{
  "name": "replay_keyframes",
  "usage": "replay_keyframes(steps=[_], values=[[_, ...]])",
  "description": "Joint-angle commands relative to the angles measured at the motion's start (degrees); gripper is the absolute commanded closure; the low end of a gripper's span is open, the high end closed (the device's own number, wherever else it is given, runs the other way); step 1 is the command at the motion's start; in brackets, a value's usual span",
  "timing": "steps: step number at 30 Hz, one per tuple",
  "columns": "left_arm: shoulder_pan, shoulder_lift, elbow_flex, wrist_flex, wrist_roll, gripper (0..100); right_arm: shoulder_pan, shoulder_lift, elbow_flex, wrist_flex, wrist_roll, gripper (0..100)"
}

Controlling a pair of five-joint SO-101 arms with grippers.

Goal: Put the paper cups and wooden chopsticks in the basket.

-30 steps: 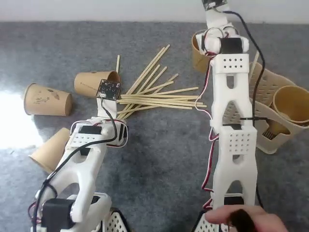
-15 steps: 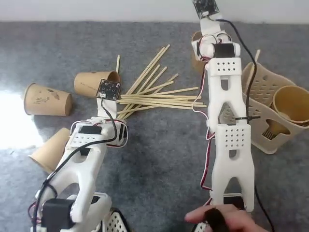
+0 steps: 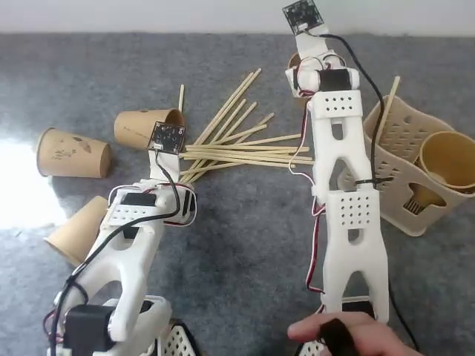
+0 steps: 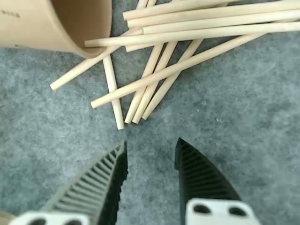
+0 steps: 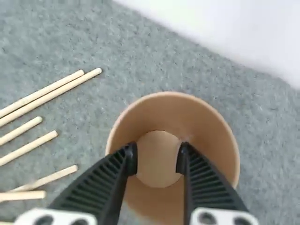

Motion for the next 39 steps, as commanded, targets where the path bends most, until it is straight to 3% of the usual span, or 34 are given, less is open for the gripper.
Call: replay_keyframes(steps=[1, 18, 39], values=[[0.4, -2.5, -0.7, -1.7, 0.4, 83, 0.2, -2.9, -5.5, 1.0, 1.1, 84.4], [0.4, -2.5, -0.7, -1.7, 0.4, 83, -2.6, -2.7, -4.6, 2.4, 0.8, 84.4], [0.4, -2.5, -0.7, -1.7, 0.4, 83, -1.0, 2.8, -4.0, 2.1, 1.0, 84.6]])
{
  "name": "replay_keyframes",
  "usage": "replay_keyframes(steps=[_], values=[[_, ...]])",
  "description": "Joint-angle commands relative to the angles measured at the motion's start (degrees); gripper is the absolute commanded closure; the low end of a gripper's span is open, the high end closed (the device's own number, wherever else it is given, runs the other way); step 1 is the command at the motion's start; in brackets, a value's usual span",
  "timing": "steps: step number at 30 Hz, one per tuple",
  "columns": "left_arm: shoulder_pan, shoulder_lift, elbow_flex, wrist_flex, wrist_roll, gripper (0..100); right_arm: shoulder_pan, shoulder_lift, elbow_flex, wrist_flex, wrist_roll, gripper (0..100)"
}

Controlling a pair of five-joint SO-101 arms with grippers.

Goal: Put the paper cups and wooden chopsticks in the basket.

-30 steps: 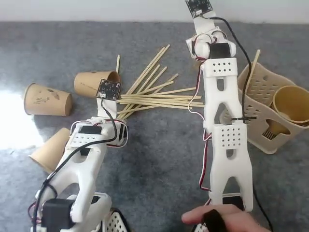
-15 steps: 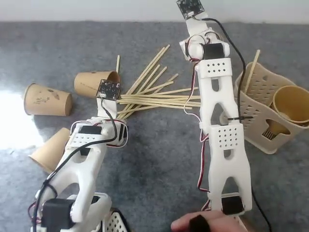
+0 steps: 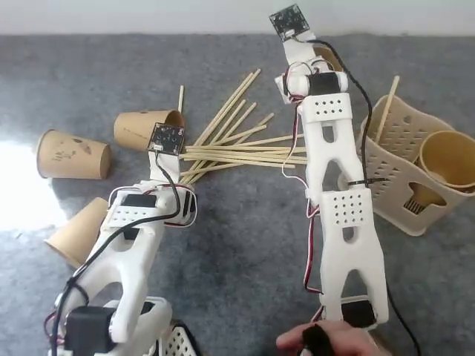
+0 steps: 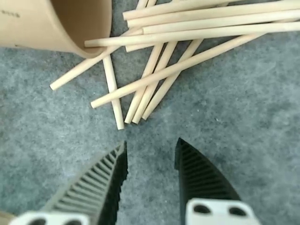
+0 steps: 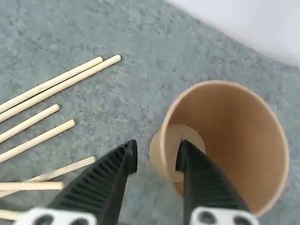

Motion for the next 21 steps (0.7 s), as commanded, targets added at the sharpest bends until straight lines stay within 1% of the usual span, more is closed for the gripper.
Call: replay_keyframes(steps=[1, 3, 5, 7, 9, 13, 15, 21], values=[[0.4, -2.5, -0.7, -1.7, 0.4, 83, 1.5, -1.5, -1.0, -1.0, 1.0, 84.9], [0.4, -2.5, -0.7, -1.7, 0.4, 83, 2.1, -1.4, -1.0, -1.0, 1.0, 90.2], [0.4, -2.5, -0.7, -1.7, 0.4, 83, 2.7, -1.4, -1.0, -1.2, 0.9, 99.8], [0.4, -2.5, -0.7, -1.7, 0.4, 83, 3.0, -1.4, -1.0, -1.6, 0.8, 97.2], [0.4, -2.5, -0.7, -1.7, 0.4, 83, 3.4, -1.4, -1.0, -1.6, 0.9, 99.6], [0.4, -2.5, -0.7, -1.7, 0.4, 83, 3.8, -1.8, -1.0, -1.8, 1.4, 99.2], [0.4, -2.5, -0.7, -1.7, 0.4, 83, 3.8, -2.0, -1.3, -1.8, 3.7, 99.2], [0.4, -2.5, -0.7, -1.7, 0.4, 83, 4.5, -3.0, -8.2, -1.4, 4.7, 99.2]])
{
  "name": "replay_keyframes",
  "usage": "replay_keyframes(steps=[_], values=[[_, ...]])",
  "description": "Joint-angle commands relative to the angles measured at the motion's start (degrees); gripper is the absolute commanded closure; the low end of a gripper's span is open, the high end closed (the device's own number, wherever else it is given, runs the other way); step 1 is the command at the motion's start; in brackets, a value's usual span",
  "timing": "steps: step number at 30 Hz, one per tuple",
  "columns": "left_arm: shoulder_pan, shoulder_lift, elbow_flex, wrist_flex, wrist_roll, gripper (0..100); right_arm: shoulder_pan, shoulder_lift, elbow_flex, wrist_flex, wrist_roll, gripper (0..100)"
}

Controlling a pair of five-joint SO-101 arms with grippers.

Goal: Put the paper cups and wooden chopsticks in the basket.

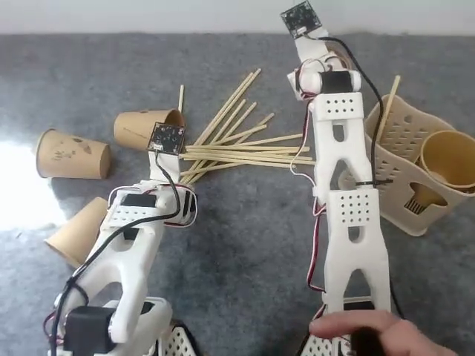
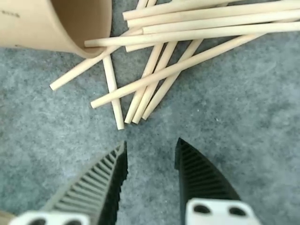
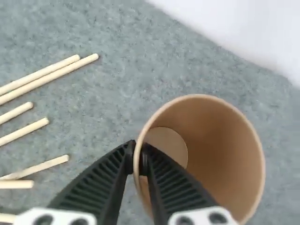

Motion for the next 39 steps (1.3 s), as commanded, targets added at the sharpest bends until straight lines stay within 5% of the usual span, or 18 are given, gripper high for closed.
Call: replay_keyframes(steps=[1, 8, 31, 39], values=[[0.4, -2.5, -0.7, -1.7, 0.4, 83, 1.5, -3.2, -6.9, -0.7, 1.1, 99.2], [0.4, -2.5, -0.7, -1.7, 0.4, 83, 1.7, -4.4, -15.2, 4.4, 1.4, 99.2], [0.2, -2.5, -0.7, -1.7, 0.4, 83, 3.0, -42.9, -14.6, 23.6, 5.7, 99.2], [0.2, -2.5, -0.7, -1.7, 0.4, 83, 15.4, -51.2, -14.6, 30.4, 8.9, 99.2]])
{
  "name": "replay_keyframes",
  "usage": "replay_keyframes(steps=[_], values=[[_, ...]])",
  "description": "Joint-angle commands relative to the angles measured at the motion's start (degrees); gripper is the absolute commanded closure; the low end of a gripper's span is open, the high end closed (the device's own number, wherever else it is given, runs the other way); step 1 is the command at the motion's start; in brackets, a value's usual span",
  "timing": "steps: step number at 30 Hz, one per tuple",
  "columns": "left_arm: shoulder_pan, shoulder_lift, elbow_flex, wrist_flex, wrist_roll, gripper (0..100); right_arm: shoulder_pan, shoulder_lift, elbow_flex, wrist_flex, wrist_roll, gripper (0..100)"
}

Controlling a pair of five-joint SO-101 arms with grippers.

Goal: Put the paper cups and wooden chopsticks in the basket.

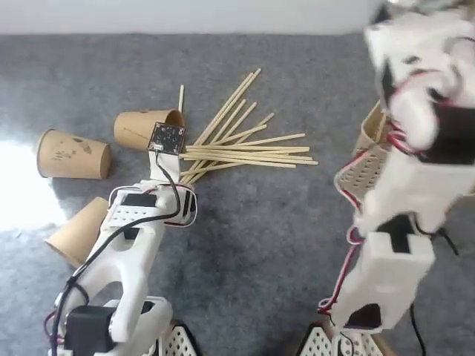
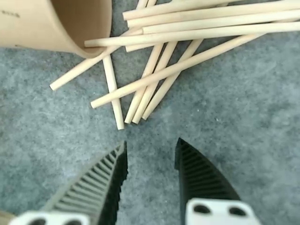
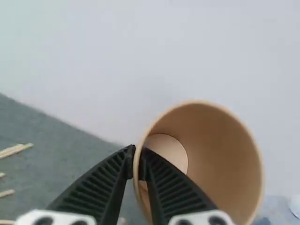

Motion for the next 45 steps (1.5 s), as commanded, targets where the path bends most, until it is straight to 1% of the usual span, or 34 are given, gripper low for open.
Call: replay_keyframes(steps=[1, 6, 9, 11, 15, 18, 20, 22, 26, 34, 40, 45], values=[[0.2, -2.5, -0.7, -1.7, 0.4, 83, 6.0, -5.8, -2.2, 3.1, 1.8, 99.2], [0.2, -2.5, -0.7, -1.7, 0.4, 83, 13.0, -11.3, -0.7, 6.0, 4.2, 99.2], [0.1, -2.5, -0.6, -1.7, 0.4, 83, 17.3, -16.0, 6.6, 6.0, 4.1, 99.2], [0.1, -2.5, -0.6, -1.7, 0.4, 83, 18.9, -20.2, 14.9, 6.0, 4.0, 99.2], [0.1, -2.5, -0.7, -1.7, 0.4, 83, 19.1, -30.4, 30.2, 5.8, 3.7, 99.2], [0.1, -2.5, -0.6, -1.7, 0.4, 83, 16.7, -36.4, 36.0, 5.8, 2.8, 99.2], [0.0, -2.5, -0.5, -1.7, 0.4, 83, 16.7, -38.7, 39.6, 5.8, 2.6, 99.2], [0.0, -2.5, -0.5, -1.6, 0.4, 83, 16.8, -39.4, 42.7, 5.8, 2.4, 99.2], [0.0, -2.5, -0.4, -1.4, 0.4, 83, 19.1, -39.3, 48.1, 5.1, -1.0, 99.1], [0.0, -2.5, -0.4, -1.5, 0.4, 83, 19.0, -38.7, 58.5, -1.3, -5.4, 99.1], [0.0, -2.5, -0.5, -1.6, 0.4, 83, 17.9, -34.3, 59.2, -1.6, -5.8, 99.1], [0.0, -2.5, -0.5, -1.6, 0.4, 83, 17.7, -31.4, 59.2, -1.5, -8.4, 99.1]])
